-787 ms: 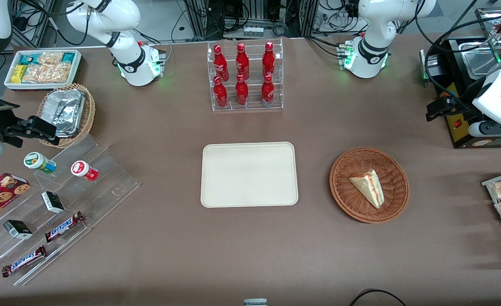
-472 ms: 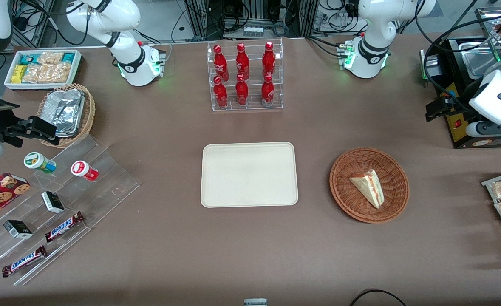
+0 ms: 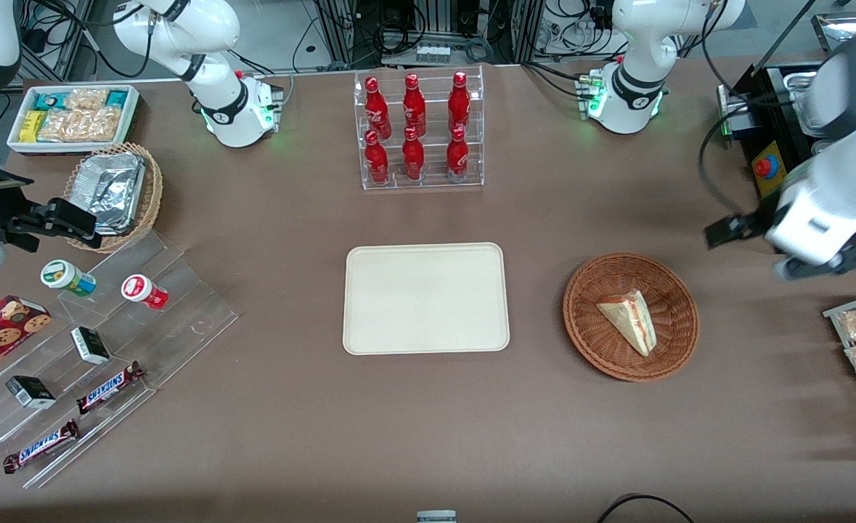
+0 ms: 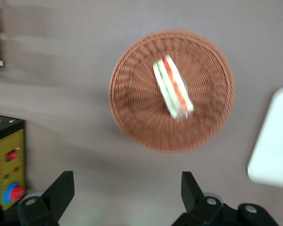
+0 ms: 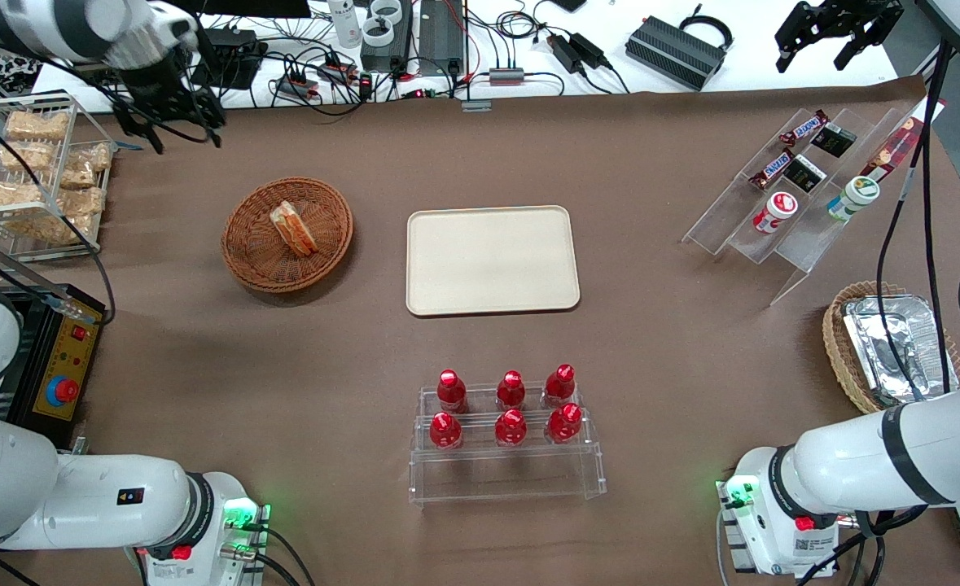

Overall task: Place sandwich from basket to tray
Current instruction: 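Move the left gripper down over the wrapped sandwich in the wicker basket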

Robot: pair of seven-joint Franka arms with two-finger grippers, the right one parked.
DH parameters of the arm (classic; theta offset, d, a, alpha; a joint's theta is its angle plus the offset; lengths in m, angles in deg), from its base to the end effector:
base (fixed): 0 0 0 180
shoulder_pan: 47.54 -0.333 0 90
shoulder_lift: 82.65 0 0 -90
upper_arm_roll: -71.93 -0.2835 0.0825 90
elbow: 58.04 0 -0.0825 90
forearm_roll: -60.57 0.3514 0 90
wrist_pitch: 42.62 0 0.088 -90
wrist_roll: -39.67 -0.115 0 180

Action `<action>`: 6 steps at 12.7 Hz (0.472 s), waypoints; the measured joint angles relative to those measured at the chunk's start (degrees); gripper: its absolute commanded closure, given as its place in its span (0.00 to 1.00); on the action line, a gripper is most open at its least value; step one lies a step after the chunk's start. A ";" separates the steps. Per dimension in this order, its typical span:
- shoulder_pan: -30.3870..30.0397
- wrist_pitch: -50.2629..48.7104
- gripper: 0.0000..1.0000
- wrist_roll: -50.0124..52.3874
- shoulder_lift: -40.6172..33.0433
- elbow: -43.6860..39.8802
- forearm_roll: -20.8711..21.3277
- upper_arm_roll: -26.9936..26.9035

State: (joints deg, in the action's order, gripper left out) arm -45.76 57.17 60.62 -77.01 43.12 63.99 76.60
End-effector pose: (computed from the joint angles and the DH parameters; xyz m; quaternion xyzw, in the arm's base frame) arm 0.5409 -0.0540 0.4598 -0.9907 -0.1191 0.0533 0.0388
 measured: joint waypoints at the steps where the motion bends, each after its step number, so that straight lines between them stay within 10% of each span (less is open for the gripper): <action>1: 1.14 4.04 0.00 4.37 0.88 2.74 0.46 0.12; 6: 4.98 16.99 0.00 23.53 5.49 8.64 0.69 0.25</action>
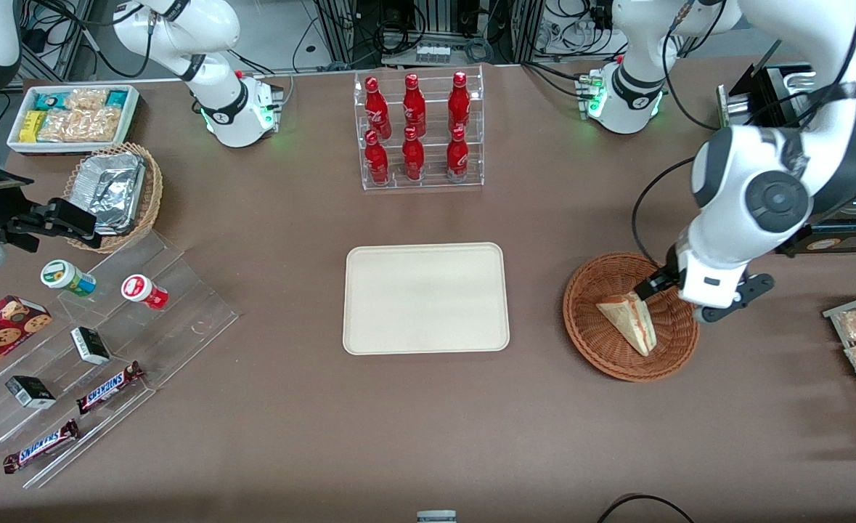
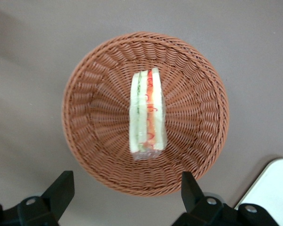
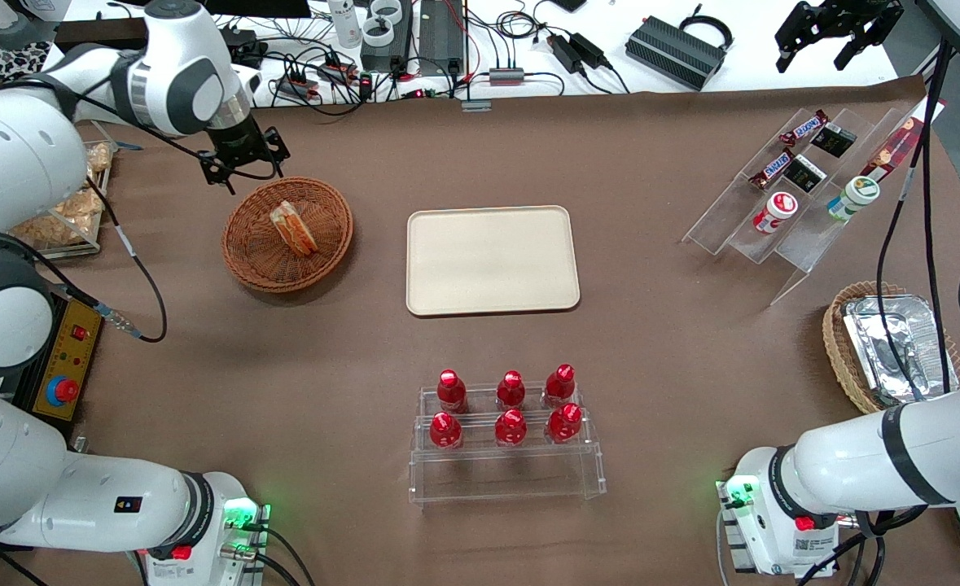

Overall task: Place sandwich from basket to tray
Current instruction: 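Move the left gripper down over the wrapped sandwich in the wicker basket, then close the left gripper on the sandwich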

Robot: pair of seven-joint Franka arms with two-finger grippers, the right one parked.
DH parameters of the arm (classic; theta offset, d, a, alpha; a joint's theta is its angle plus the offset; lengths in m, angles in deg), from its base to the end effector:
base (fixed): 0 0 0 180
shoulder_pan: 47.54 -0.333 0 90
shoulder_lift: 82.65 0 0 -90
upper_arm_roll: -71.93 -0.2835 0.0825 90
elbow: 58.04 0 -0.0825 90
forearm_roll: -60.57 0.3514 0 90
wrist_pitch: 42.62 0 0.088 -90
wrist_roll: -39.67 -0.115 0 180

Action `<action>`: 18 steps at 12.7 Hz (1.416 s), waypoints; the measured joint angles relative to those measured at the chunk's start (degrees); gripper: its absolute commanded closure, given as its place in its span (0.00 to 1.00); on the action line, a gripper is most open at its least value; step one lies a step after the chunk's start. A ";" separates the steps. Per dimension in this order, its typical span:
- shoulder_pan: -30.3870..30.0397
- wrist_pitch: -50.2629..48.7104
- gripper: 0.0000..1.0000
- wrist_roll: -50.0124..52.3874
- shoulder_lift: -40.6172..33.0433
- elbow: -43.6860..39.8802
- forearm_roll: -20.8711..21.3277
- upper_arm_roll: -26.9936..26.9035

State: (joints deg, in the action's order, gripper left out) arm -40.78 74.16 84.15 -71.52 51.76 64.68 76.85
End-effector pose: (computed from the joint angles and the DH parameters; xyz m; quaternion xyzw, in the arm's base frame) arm 0.5486 -0.1073 0.3648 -0.9631 -0.2659 0.0206 0.0372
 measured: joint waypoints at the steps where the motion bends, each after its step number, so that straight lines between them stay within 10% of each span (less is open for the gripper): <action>1: 0.15 1.69 0.00 2.06 0.83 0.41 0.00 0.00; 16: 1.70 19.43 0.01 9.41 7.68 8.54 1.33 -0.59; 18: 1.63 19.51 0.28 9.41 7.78 8.54 1.56 -0.87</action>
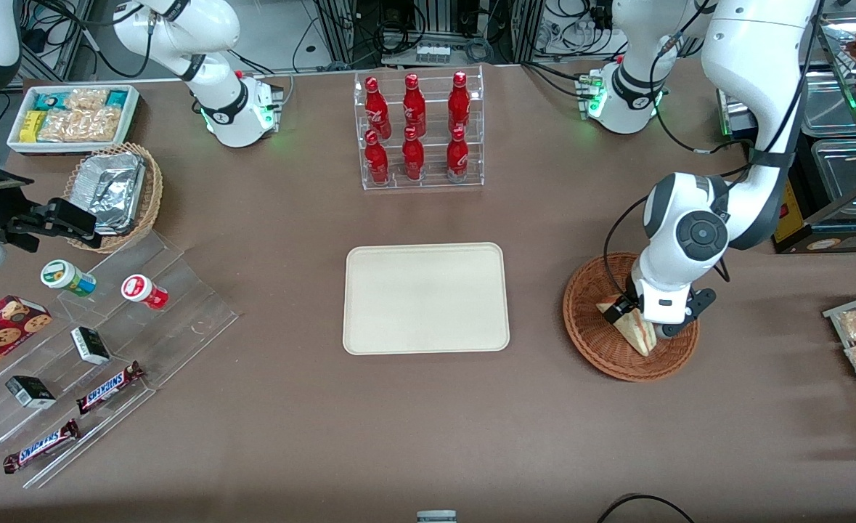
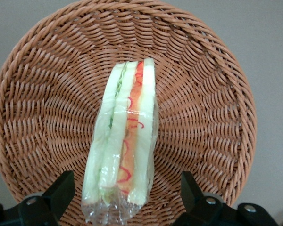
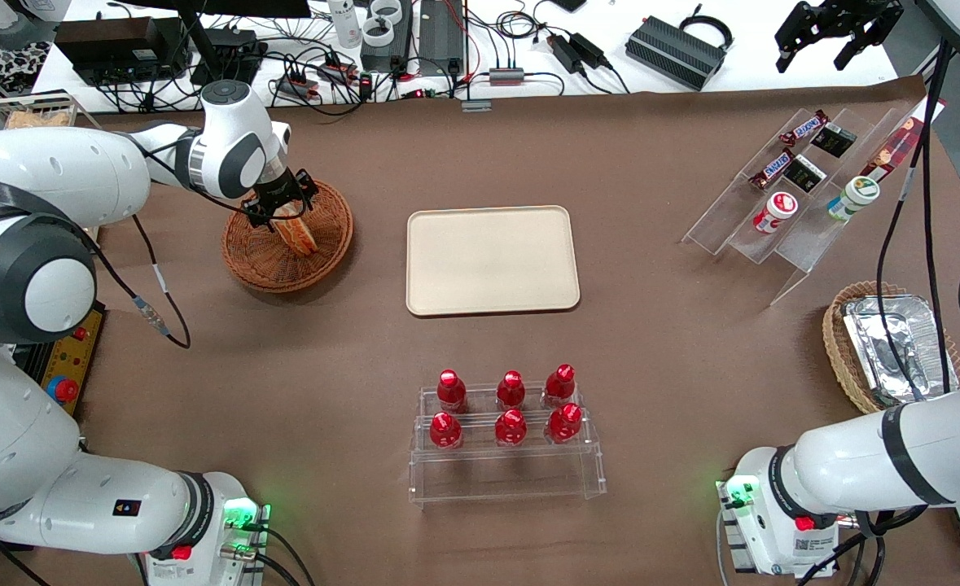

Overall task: Place sandwich from basket to tray
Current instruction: 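Close the left gripper on the sandwich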

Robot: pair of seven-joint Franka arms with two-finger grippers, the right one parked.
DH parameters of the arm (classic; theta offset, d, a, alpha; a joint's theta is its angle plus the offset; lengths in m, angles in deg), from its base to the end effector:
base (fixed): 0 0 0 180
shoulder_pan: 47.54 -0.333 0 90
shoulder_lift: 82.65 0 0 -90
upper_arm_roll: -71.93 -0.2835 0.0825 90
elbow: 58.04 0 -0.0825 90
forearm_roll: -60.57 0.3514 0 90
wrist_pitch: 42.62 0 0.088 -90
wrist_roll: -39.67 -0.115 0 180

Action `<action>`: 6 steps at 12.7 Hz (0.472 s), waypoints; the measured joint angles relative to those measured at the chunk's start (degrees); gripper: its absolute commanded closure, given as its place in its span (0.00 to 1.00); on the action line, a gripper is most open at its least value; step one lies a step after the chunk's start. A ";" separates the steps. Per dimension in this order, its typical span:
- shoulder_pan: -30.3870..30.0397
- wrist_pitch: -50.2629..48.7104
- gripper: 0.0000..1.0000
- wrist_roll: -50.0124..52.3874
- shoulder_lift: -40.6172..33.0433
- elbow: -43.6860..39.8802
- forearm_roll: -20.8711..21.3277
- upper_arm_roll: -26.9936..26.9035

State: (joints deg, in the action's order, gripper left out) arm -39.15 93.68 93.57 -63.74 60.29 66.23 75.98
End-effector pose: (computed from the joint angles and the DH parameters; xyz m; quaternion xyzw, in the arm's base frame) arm 0.5427 -0.1177 0.2565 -0.9465 -0.3217 -0.0060 0.0228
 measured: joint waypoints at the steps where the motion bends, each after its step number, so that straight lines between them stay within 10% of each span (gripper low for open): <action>1: -0.02 0.20 0.70 0.00 0.14 0.00 0.02 -0.25; 2: -0.03 0.45 0.97 0.00 0.31 0.00 0.03 -0.54; 6: -0.02 0.77 1.00 0.00 0.55 0.00 0.08 -0.82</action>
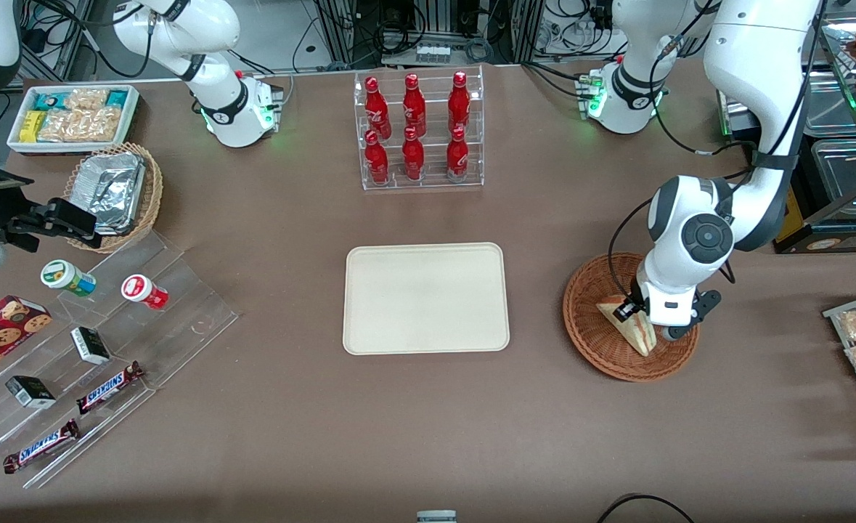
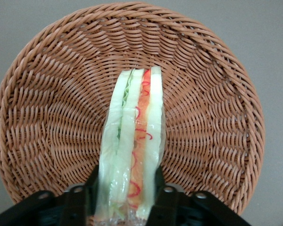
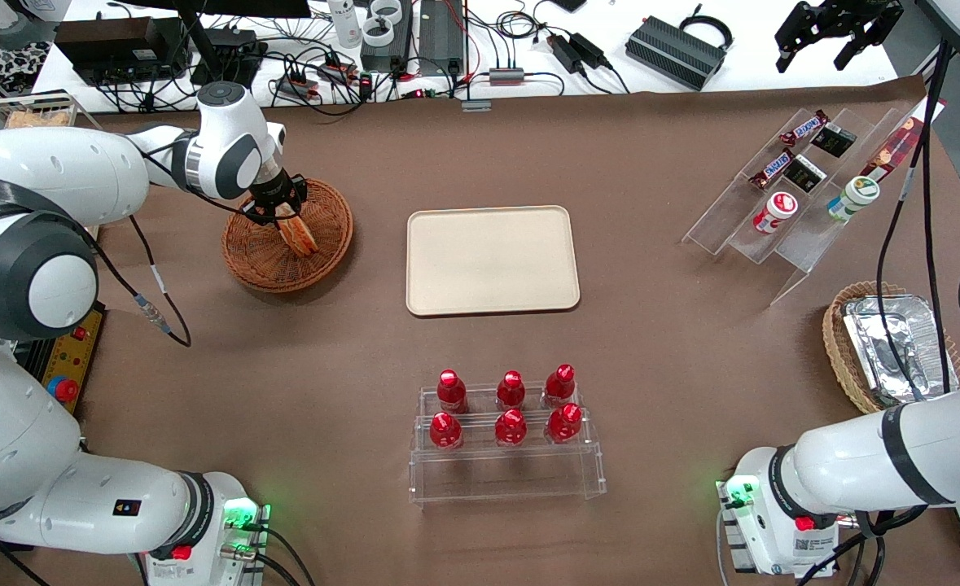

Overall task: Place sandwich from basket to tray
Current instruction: 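Close the left gripper on the sandwich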

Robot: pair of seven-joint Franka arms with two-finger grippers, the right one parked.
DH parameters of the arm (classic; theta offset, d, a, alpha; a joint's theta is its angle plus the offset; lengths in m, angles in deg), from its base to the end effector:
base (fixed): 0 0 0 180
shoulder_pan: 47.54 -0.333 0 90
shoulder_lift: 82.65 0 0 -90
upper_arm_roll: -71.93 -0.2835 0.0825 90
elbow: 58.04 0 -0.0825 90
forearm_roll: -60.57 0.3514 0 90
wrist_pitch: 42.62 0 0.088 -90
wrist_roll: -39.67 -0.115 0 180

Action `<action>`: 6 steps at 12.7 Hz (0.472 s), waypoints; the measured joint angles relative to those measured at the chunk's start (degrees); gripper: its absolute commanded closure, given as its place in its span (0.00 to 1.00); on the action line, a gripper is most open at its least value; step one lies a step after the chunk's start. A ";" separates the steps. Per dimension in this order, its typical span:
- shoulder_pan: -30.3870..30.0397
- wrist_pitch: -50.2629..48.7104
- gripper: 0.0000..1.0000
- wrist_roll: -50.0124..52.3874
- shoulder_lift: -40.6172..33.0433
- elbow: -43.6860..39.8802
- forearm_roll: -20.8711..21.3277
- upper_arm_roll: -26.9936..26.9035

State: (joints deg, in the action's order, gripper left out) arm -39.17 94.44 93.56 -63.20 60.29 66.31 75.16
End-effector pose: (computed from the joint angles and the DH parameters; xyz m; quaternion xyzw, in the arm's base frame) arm 0.5450 -0.1102 0.2523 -0.9445 -0.3275 -0.0084 0.0237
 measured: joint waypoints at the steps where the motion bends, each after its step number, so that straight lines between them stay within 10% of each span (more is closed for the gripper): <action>1: 0.02 0.00 1.00 0.00 0.00 -0.02 0.05 0.01; 6: 0.34 -15.50 1.00 -3.53 -3.21 -6.14 0.97 0.69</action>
State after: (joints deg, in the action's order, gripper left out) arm -38.82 78.95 90.04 -66.41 54.15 67.28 75.85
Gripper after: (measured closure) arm 0.819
